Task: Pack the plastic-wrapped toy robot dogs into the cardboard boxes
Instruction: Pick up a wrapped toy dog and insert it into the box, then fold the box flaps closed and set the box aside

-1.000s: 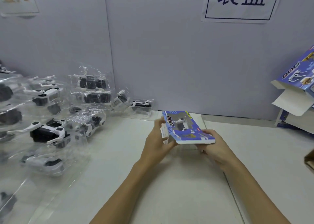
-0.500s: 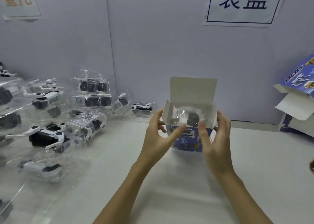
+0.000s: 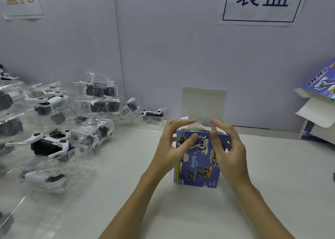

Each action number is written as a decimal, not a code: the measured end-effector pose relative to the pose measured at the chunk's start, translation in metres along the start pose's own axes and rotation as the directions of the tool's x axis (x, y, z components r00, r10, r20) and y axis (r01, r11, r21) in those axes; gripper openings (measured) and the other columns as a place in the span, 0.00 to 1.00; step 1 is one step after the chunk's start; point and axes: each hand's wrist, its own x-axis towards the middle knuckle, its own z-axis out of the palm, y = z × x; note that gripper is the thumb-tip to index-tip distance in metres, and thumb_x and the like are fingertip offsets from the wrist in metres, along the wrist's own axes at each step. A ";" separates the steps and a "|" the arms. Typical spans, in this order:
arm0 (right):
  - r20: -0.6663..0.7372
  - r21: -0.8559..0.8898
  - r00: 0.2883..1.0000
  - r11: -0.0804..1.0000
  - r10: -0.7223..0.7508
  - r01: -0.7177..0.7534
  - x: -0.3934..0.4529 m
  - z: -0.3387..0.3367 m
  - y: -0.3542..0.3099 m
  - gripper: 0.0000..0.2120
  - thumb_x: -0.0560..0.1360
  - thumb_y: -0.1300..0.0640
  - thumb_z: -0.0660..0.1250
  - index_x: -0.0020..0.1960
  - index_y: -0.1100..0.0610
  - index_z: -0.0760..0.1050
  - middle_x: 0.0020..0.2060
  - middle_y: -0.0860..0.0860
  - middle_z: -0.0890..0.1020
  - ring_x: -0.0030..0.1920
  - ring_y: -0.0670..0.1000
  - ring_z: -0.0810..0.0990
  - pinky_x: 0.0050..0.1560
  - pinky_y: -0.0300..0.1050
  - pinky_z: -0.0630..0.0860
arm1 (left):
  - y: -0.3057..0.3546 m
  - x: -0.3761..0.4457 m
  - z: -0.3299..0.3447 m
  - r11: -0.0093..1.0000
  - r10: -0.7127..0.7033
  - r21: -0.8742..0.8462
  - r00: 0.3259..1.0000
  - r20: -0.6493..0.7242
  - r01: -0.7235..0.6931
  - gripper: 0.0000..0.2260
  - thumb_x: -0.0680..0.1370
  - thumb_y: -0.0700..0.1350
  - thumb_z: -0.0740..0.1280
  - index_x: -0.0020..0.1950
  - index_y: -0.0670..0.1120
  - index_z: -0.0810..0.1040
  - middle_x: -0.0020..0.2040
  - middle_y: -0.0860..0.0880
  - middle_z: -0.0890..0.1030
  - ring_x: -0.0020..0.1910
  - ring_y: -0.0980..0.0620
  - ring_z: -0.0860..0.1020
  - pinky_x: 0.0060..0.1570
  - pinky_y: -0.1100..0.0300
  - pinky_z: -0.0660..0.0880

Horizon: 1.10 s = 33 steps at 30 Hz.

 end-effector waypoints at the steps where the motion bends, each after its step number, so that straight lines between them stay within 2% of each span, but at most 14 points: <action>1: -0.011 -0.017 1.000 1.000 -0.012 0.012 0.002 -0.001 -0.002 0.21 0.78 0.28 0.60 0.61 0.39 0.79 0.63 0.33 0.78 0.70 0.53 0.77 0.57 0.65 0.81 | 0.000 0.001 -0.001 1.000 0.009 0.013 1.000 0.003 -0.009 0.14 0.77 0.59 0.71 0.62 0.58 0.80 0.67 0.58 0.74 0.70 0.54 0.76 0.56 0.46 0.82; 3: -0.030 -0.021 1.000 1.000 0.004 -0.005 0.004 -0.003 -0.003 0.23 0.77 0.27 0.58 0.57 0.41 0.81 0.64 0.31 0.75 0.75 0.49 0.72 0.57 0.64 0.82 | 0.000 0.001 -0.002 0.997 0.036 0.069 0.999 -0.005 -0.036 0.11 0.77 0.61 0.70 0.56 0.59 0.80 0.68 0.67 0.71 0.75 0.66 0.67 0.60 0.54 0.79; 6: -0.045 -0.012 0.998 0.999 0.039 -0.039 0.006 -0.003 -0.002 0.18 0.82 0.35 0.59 0.57 0.43 0.82 0.69 0.39 0.75 0.76 0.46 0.70 0.57 0.63 0.82 | 0.002 0.002 0.000 0.995 0.031 0.090 0.999 -0.024 -0.029 0.10 0.78 0.63 0.68 0.54 0.61 0.81 0.71 0.75 0.66 0.77 0.69 0.60 0.61 0.49 0.80; 9: -0.043 0.048 0.998 0.998 0.046 -0.044 0.008 -0.004 -0.005 0.11 0.82 0.45 0.63 0.56 0.47 0.83 0.64 0.44 0.79 0.71 0.50 0.76 0.56 0.66 0.81 | 0.008 0.003 0.001 0.998 -0.020 -0.059 0.999 -0.041 0.017 0.09 0.78 0.57 0.72 0.53 0.55 0.83 0.73 0.66 0.68 0.75 0.63 0.68 0.53 0.44 0.84; 12: -0.031 0.171 0.997 0.983 0.072 -0.066 0.010 -0.006 -0.012 0.09 0.80 0.47 0.67 0.59 0.43 0.79 0.59 0.49 0.83 0.61 0.53 0.83 0.56 0.69 0.80 | 0.012 0.005 0.001 0.983 0.011 -0.182 1.000 -0.023 -0.015 0.11 0.78 0.52 0.75 0.58 0.52 0.81 0.69 0.54 0.73 0.70 0.51 0.76 0.52 0.40 0.84; 14: -0.009 0.230 0.999 0.972 0.049 -0.045 0.012 -0.008 -0.016 0.16 0.79 0.48 0.68 0.64 0.35 0.73 0.61 0.52 0.81 0.60 0.53 0.83 0.56 0.67 0.82 | 0.014 0.005 0.001 0.958 -0.003 -0.287 1.000 -0.001 0.003 0.19 0.77 0.50 0.76 0.64 0.56 0.72 0.68 0.53 0.74 0.68 0.44 0.79 0.50 0.39 0.84; 17: 0.024 0.213 0.999 0.976 0.029 -0.034 0.012 -0.012 -0.015 0.33 0.79 0.45 0.69 0.80 0.37 0.58 0.58 0.50 0.81 0.62 0.52 0.82 0.56 0.54 0.84 | 0.012 0.006 -0.003 0.966 -0.029 -0.258 0.999 0.022 0.033 0.28 0.77 0.50 0.76 0.72 0.61 0.67 0.69 0.55 0.72 0.69 0.43 0.78 0.48 0.41 0.84; 18: 0.032 0.198 0.999 0.979 0.033 -0.039 0.012 -0.013 -0.014 0.32 0.78 0.41 0.69 0.80 0.39 0.61 0.58 0.50 0.81 0.62 0.52 0.81 0.55 0.56 0.84 | 0.010 0.006 -0.005 0.977 -0.022 -0.209 0.999 0.044 0.031 0.27 0.78 0.50 0.76 0.72 0.58 0.68 0.70 0.54 0.72 0.70 0.43 0.76 0.49 0.41 0.85; 20: 0.075 0.166 0.996 0.984 0.048 -0.060 0.009 -0.017 -0.012 0.29 0.74 0.31 0.69 0.69 0.47 0.74 0.61 0.49 0.80 0.65 0.53 0.80 0.55 0.66 0.83 | 0.005 0.006 -0.008 0.994 0.004 -0.105 0.997 0.073 0.004 0.24 0.77 0.50 0.76 0.69 0.52 0.70 0.71 0.53 0.71 0.72 0.43 0.74 0.51 0.43 0.85; 22: 0.118 0.157 0.990 0.984 0.071 -0.090 0.008 -0.020 -0.008 0.33 0.70 0.25 0.68 0.59 0.50 0.76 0.66 0.49 0.78 0.69 0.55 0.77 0.56 0.69 0.81 | 0.000 0.004 -0.011 1.000 0.009 -0.031 0.994 0.105 -0.006 0.27 0.74 0.52 0.79 0.67 0.49 0.70 0.72 0.54 0.69 0.73 0.46 0.73 0.52 0.43 0.84; 24: 0.119 0.153 0.990 0.984 0.070 -0.088 0.007 -0.021 -0.005 0.28 0.73 0.29 0.68 0.57 0.52 0.76 0.67 0.48 0.78 0.70 0.56 0.77 0.56 0.70 0.81 | 0.000 0.003 -0.009 1.000 -0.002 -0.030 0.993 0.115 0.006 0.28 0.73 0.59 0.78 0.66 0.49 0.70 0.72 0.54 0.68 0.73 0.47 0.73 0.54 0.40 0.83; 27: 0.109 0.141 0.992 0.987 0.067 -0.082 0.007 -0.015 -0.002 0.14 0.78 0.45 0.68 0.58 0.53 0.74 0.66 0.47 0.78 0.69 0.54 0.78 0.54 0.70 0.81 | -0.001 0.001 -0.003 0.993 -0.062 -0.097 0.996 0.062 0.068 0.20 0.80 0.61 0.67 0.64 0.51 0.71 0.72 0.57 0.70 0.72 0.48 0.74 0.55 0.36 0.82; 29: 0.107 0.099 0.993 0.993 0.046 -0.057 0.007 -0.013 -0.004 0.15 0.77 0.46 0.68 0.59 0.50 0.74 0.65 0.46 0.77 0.68 0.53 0.79 0.53 0.66 0.83 | -0.001 0.001 0.000 0.993 -0.049 -0.105 0.999 0.023 0.051 0.14 0.83 0.55 0.62 0.65 0.50 0.71 0.72 0.58 0.71 0.70 0.49 0.76 0.56 0.39 0.82; 33: 0.090 0.088 0.996 0.996 0.012 -0.020 0.007 -0.012 -0.007 0.14 0.76 0.45 0.69 0.61 0.43 0.81 0.64 0.49 0.75 0.67 0.51 0.77 0.51 0.59 0.85 | 0.003 0.001 0.011 0.985 -0.011 -0.171 0.999 -0.051 0.002 0.15 0.84 0.51 0.63 0.68 0.49 0.70 0.71 0.61 0.73 0.67 0.48 0.80 0.50 0.51 0.85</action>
